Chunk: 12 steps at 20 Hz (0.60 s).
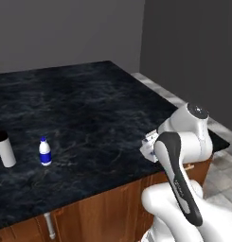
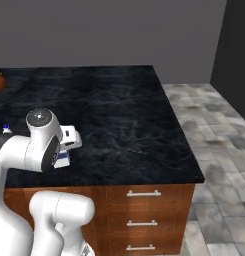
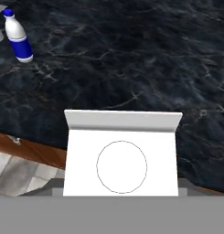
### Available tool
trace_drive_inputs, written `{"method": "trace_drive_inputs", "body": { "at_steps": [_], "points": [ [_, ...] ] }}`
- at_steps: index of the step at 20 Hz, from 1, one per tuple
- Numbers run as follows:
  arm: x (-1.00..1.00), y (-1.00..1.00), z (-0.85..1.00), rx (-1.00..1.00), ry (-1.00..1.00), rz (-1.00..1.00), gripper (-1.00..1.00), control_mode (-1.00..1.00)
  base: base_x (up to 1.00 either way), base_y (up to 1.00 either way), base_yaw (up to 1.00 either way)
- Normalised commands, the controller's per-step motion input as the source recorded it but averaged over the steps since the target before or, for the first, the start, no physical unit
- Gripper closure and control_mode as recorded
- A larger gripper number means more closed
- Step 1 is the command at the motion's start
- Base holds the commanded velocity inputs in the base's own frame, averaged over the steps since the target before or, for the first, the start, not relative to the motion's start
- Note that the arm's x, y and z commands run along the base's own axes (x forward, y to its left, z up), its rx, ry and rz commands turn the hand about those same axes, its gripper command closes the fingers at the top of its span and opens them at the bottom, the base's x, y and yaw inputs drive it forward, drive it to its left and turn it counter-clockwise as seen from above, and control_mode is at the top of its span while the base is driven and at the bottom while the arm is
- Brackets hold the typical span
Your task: Move the drinks to the dining counter.
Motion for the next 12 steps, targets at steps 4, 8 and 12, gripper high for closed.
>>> {"method": "trace_drive_inputs", "body": {
  "at_steps": [4,8,12],
  "points": [
    [0.0,0.0,0.0,0.0,0.0,0.0,1.0,1.0,0.68,-0.15,0.28],
    [0.0,0.0,0.0,0.0,0.0,0.0,1.0,1.0,0.13,0.0,0.21],
    [0.0,0.0,0.0,0.0,0.0,0.0,1.0,1.0,0.0,0.01,0.03]
  ]
}}
